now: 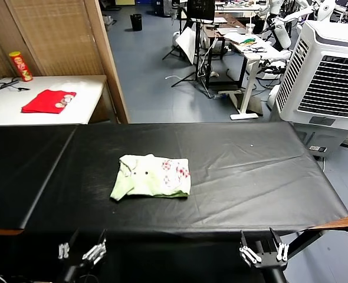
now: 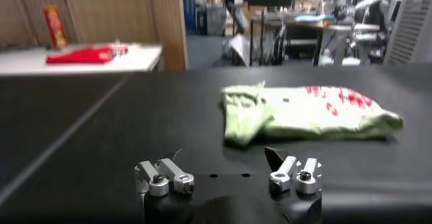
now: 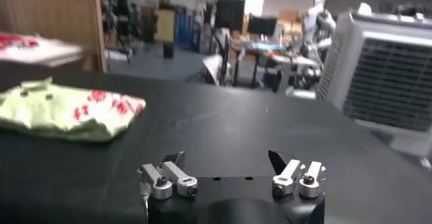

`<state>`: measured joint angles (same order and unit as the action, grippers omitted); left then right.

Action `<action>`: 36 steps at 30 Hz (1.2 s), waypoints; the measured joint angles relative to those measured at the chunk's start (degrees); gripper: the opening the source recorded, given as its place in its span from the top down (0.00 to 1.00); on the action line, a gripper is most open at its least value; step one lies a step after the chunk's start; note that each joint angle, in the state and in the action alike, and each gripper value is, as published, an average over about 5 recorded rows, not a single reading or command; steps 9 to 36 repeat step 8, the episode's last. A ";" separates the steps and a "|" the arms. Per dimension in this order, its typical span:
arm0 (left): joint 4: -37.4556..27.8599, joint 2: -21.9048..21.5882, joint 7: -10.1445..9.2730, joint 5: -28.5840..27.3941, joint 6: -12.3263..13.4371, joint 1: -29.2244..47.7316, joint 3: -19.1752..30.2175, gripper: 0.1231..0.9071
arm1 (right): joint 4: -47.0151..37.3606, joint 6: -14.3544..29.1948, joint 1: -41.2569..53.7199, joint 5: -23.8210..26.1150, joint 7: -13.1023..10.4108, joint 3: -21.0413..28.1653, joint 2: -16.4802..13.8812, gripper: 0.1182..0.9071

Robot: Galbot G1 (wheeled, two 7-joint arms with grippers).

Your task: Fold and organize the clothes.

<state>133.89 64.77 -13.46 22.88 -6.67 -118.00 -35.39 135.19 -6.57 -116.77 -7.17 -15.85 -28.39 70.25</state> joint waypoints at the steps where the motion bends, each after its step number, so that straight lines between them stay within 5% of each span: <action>1: 0.23 -0.02 -0.01 0.16 -0.17 -0.47 -0.12 0.14 | 0.21 -0.17 -0.43 -0.02 -0.01 -0.10 0.00 0.14; 36: 1.08 -0.21 -0.03 1.00 -1.30 -1.36 -0.89 0.14 | 0.84 -0.58 -1.82 0.01 -0.01 -0.38 0.03 0.14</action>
